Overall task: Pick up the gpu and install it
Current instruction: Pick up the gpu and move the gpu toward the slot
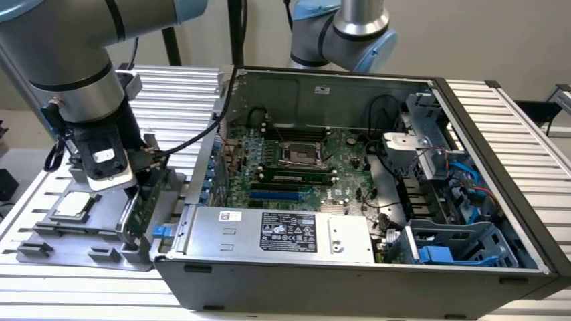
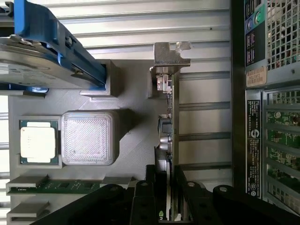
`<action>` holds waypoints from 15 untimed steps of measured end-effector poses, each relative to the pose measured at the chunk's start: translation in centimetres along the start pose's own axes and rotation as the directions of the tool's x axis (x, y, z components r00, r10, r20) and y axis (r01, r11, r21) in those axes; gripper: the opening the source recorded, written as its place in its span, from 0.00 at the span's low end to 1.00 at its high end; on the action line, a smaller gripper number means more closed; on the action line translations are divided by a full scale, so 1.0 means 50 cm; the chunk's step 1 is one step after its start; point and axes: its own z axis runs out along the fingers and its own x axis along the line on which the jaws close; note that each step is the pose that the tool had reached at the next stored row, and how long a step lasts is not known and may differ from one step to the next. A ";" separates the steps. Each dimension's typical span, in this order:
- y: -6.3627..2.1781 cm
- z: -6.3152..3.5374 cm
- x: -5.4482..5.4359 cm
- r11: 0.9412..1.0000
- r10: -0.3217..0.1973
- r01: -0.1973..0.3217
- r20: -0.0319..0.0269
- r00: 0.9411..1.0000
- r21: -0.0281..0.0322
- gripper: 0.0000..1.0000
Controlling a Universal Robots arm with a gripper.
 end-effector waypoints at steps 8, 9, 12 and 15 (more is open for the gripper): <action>0.002 -0.072 0.000 1.000 0.000 0.000 0.000 1.000 0.000 0.27; 0.002 -0.081 -0.001 1.000 0.000 0.000 0.000 1.000 0.000 0.27; 0.003 -0.109 -0.001 1.000 0.000 0.000 0.000 1.000 0.000 0.27; 0.003 -0.136 -0.002 1.000 -0.001 0.001 0.000 1.000 0.000 0.27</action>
